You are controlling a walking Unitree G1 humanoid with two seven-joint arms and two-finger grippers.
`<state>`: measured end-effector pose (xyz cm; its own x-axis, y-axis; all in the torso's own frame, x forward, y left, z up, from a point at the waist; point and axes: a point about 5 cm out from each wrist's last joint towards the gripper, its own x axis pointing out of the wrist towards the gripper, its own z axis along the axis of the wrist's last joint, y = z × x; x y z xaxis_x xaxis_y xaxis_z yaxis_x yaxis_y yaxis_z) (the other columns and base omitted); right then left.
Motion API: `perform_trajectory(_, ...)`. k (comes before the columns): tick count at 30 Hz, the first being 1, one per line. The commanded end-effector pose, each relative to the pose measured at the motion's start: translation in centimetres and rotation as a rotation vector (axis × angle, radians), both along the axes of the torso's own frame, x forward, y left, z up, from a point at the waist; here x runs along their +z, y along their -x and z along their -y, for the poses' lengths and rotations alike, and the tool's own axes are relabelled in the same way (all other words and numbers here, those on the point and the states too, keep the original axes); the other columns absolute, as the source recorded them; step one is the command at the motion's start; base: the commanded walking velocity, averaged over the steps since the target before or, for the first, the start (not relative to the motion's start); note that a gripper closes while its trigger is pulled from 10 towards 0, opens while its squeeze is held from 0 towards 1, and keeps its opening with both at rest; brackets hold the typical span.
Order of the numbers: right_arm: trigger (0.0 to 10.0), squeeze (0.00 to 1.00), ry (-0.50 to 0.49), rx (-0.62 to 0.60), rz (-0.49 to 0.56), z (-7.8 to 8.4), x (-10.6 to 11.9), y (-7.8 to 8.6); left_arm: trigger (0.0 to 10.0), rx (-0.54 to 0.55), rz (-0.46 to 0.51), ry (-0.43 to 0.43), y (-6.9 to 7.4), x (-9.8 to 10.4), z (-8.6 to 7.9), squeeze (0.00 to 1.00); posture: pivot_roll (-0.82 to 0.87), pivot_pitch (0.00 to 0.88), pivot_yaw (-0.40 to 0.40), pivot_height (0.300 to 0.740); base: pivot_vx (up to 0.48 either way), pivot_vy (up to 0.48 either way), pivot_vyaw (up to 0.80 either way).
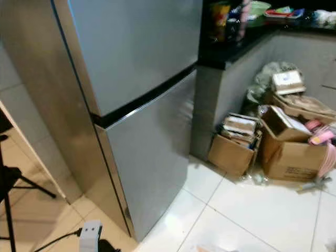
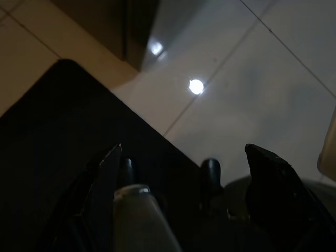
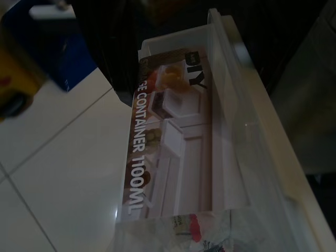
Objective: Restocking fridge
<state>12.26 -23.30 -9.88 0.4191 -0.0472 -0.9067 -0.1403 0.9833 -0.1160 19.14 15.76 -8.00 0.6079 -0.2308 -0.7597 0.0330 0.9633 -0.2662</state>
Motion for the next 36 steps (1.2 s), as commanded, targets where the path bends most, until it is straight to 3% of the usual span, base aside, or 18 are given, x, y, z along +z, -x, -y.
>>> perform_trajectory(1, 10.0, 0.00, -0.032, 0.030, 0.029, -1.0, 0.0, -0.6, 10.0, 0.018, 0.014, -0.013, -0.3, 0.2, -0.4, 0.00, -0.14, 0.000, 0.026, 0.740, 0.000, 0.000, 0.73)
perform_trajectory(5, 10.0, 0.00, -0.027, 0.015, 0.035, -0.9, 0.0, -0.5, 10.0, 0.027, 0.032, -0.027, -0.8, 0.4, -0.7, 0.00, -0.14, 0.000, 0.028, 0.740, 0.000, 0.000, 0.73)
perform_trajectory(11, 10.0, 0.00, -0.019, -0.017, 0.033, -0.7, 0.0, -0.3, 10.0, 0.050, 0.230, 0.013, -5.4, 3.6, -1.2, 0.00, -0.14, 0.000, 0.029, 0.740, 0.000, 0.000, 0.00)
perform_trajectory(17, 10.0, 0.00, -0.018, -0.022, 0.030, -0.8, -0.1, -0.1, 10.0, -0.076, 0.530, 0.074, -11.0, 9.1, 0.1, 0.00, -0.15, 0.000, 0.034, 0.740, 0.000, 0.000, 0.00)
perform_trajectory(20, 10.0, 0.00, -0.019, -0.024, 0.030, -0.7, -0.1, -0.1, 10.0, -0.078, 0.578, 0.092, -11.8, 10.1, 0.1, 0.00, -0.15, 0.000, 0.034, 0.740, 0.000, 0.000, 0.00)
perform_trajectory(25, 10.0, 0.00, -0.021, -0.039, 0.028, -0.4, -0.2, 0.7, 10.0, -0.119, 0.870, 0.144, -16.0, 16.8, 0.1, 0.00, -0.16, 0.000, 0.038, 0.740, 0.000, 0.000, 0.00)
perform_trajectory(31, 10.0, 0.00, -0.021, -0.046, 0.019, -0.2, -0.4, 1.6, 10.0, -0.166, 0.991, 0.155, -17.6, 20.2, -0.1, 0.00, -0.17, 0.000, 0.034, 0.740, 0.000, 0.000, 0.00)
perform_trajectory(33, 10.0, 0.00, -0.018, -0.047, 0.016, 0.0, -0.4, 1.8, 10.0, -0.206, 1.044, 0.237, -18.2, 22.0, -0.1, 0.00, -0.17, 0.000, 0.034, 0.740, 0.000, 0.000, 0.00)
perform_trajectory(36, 10.0, 0.00, -0.010, -0.058, 0.018, 0.3, -0.3, 1.8, 10.0, -0.350, 1.063, 0.310, -18.5, 23.5, 0.6, 0.00, -0.18, 0.000, 0.036, 0.740, 0.000, 0.000, 0.00)
